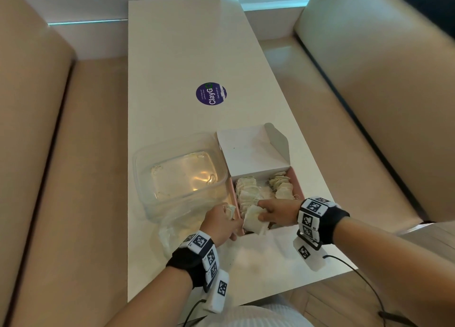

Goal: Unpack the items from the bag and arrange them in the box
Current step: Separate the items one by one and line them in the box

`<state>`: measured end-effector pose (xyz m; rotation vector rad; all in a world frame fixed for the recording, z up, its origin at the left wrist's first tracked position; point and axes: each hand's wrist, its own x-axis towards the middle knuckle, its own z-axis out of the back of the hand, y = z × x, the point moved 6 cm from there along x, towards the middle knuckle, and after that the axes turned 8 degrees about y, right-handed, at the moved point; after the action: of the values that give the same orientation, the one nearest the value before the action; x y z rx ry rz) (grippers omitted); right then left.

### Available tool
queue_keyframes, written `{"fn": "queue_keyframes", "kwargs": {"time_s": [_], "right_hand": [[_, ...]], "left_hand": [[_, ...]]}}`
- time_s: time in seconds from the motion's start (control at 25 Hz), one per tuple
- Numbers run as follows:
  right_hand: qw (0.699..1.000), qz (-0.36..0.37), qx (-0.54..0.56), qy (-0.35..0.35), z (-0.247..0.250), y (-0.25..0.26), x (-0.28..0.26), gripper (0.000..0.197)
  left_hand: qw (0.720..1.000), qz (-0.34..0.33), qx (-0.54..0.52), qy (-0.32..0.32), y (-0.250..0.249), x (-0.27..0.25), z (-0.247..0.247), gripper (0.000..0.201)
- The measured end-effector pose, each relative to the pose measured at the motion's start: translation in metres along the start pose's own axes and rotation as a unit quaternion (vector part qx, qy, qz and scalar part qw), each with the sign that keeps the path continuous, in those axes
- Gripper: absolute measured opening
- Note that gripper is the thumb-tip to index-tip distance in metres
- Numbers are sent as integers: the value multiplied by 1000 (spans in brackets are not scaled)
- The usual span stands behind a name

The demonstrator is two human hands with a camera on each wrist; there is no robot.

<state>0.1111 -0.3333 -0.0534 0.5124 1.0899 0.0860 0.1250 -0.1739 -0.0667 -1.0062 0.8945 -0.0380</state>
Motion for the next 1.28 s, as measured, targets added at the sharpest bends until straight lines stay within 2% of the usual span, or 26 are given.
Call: {"fn": "queue_keyframes", "kwargs": {"time_s": [0.24, 0.4, 0.52, 0.6, 0.76, 1.0, 1.16, 1.28], "right_hand": [[996, -26, -80, 3, 0, 5, 6, 15], [986, -30, -156, -55, 2, 14, 7, 21], [977, -1, -197, -84, 1, 18, 8, 21], [979, 12, -187, -80, -2, 16, 10, 18], [984, -23, -174, -37, -8, 14, 13, 23], [988, -51, -143, -37, -13, 12, 22, 36], [969, -51, -234, -57, -10, 22, 29, 18], [968, -47, -238, -65, -11, 27, 29, 20]], "left_hand": [[1000, 5, 11, 0, -1, 0, 1, 19], [1000, 7, 18, 7, -2, 0, 0, 16], [1000, 6, 7, 11, -2, 1, 0, 14], [1000, 4, 7, 12, -1, 1, 1, 16], [1000, 5, 8, 12, -1, 0, 1, 20], [1000, 3, 10, 15, 2, 4, 1, 17], [1000, 9, 4, 15, 5, 7, 1, 17], [1000, 17, 0, 21, 6, 7, 2, 21]]}}
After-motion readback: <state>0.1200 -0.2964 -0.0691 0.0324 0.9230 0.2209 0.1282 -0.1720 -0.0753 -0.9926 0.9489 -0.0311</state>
